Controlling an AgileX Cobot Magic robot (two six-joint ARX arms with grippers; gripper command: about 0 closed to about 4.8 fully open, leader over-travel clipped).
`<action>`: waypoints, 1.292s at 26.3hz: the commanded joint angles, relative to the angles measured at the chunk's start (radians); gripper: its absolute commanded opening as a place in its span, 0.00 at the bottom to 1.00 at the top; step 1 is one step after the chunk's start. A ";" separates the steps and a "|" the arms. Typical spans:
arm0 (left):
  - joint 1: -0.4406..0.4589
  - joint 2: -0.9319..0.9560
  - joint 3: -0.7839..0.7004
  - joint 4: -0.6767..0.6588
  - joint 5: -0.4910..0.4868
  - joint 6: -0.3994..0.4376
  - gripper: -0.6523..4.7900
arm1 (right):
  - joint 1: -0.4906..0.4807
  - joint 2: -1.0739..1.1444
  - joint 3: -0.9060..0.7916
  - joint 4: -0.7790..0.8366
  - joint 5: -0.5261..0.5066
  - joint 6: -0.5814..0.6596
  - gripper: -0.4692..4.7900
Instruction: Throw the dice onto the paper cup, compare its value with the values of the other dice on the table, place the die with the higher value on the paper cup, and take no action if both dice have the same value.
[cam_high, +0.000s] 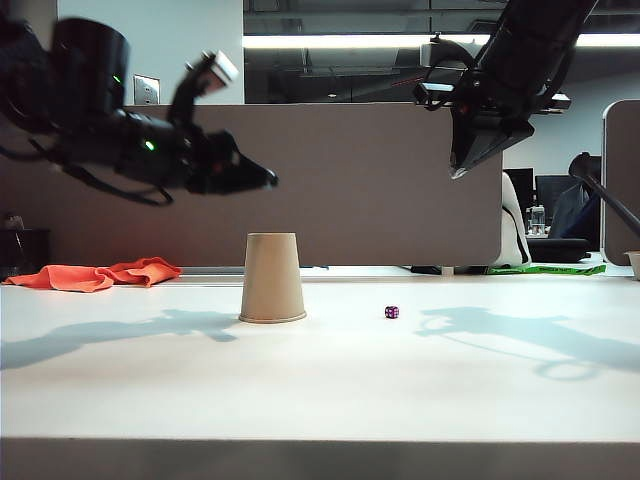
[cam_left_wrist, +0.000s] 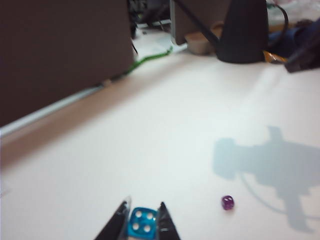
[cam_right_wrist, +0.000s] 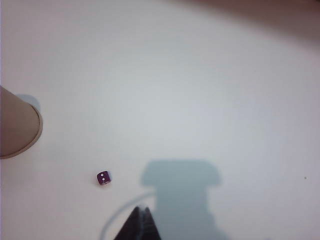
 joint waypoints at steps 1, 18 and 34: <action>-0.015 0.029 0.009 0.002 -0.003 -0.002 0.21 | 0.001 -0.004 0.004 0.016 -0.004 -0.003 0.09; -0.018 0.075 0.018 -0.007 -0.082 0.004 0.21 | 0.001 -0.004 0.004 0.020 -0.030 -0.003 0.09; -0.018 0.078 0.018 -0.057 -0.086 0.004 0.21 | 0.001 -0.004 0.004 0.023 -0.030 -0.002 0.09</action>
